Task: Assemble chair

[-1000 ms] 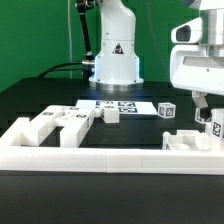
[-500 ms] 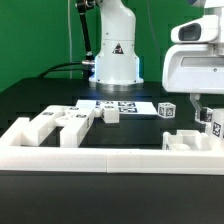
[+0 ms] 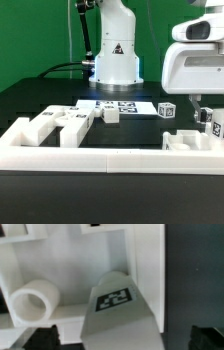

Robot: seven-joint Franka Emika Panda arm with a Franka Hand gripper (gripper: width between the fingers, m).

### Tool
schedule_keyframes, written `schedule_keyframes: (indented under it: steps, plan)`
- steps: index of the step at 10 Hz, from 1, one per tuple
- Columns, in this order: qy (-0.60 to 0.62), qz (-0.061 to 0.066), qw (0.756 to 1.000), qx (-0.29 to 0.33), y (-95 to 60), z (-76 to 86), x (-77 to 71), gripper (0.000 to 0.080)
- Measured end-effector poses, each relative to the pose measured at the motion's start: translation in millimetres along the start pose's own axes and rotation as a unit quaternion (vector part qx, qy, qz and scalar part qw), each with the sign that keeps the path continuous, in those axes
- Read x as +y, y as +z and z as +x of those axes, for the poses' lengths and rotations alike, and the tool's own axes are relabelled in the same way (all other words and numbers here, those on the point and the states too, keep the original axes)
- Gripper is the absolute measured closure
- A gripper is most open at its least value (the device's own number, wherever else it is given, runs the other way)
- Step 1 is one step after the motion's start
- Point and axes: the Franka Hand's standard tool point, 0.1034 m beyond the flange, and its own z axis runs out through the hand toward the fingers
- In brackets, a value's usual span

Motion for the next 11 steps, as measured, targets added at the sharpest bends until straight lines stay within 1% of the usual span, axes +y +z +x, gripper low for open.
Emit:
schedule_keyframes:
  steps: [1,2,3,4,5,6,7,9,10,11]
  plan:
    - [-0.007,-0.001,1.0,0.0,0.2,-0.1,0.4,0.0195]
    - [-0.007,-0.002,1.0,0.0,0.4,-0.2,0.6,0.0332]
    - [-0.007,-0.002,1.0,0.0,0.4,-0.2,0.7,0.0332]
    - [-0.003,-0.002,1.0,0.0,0.4,-0.2,0.7,0.0469]
    - [0.004,-0.002,1.0,0.0,0.4,-0.2,0.8,0.0469]
    - [0.004,-0.002,1.0,0.0,0.5,-0.2,0.9,0.051]
    - [0.01,-0.001,1.0,0.0,0.5,-0.2,0.7,0.051]
    - [0.095,0.0,0.995,0.0,0.6,-0.2,0.9,0.051]
    - [0.167,0.001,0.986,0.002,0.3,-0.3,2.5,0.051]
    - [0.226,0.001,0.974,0.002,0.2,-0.9,1.0,0.051]
